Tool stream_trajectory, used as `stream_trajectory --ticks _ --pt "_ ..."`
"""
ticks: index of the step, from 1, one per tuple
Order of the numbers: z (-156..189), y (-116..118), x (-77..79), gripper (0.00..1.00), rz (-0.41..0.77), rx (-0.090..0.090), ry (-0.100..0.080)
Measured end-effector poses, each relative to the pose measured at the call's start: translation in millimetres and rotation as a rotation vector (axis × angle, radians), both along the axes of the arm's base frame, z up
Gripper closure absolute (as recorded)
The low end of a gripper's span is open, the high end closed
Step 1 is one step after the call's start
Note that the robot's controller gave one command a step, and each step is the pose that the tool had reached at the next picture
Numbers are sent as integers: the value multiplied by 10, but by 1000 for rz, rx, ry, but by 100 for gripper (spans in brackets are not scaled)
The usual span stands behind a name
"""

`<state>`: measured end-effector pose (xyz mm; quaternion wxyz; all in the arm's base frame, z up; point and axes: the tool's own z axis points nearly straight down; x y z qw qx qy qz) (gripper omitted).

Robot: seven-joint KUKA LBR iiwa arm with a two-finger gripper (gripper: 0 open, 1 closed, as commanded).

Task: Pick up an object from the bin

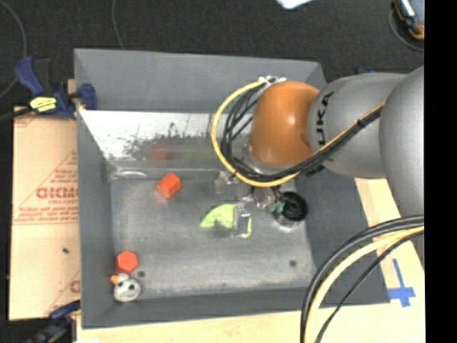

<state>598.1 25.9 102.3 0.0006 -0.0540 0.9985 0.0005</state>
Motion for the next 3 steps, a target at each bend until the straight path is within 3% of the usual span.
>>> stream_trajectory --ticks 1,2,3 --pt "-317 16 -40 0 -87 2 -11" --pt "-303 -20 80 100 -127 2 -8" --pt "-302 -20 80 100 -127 2 -8"
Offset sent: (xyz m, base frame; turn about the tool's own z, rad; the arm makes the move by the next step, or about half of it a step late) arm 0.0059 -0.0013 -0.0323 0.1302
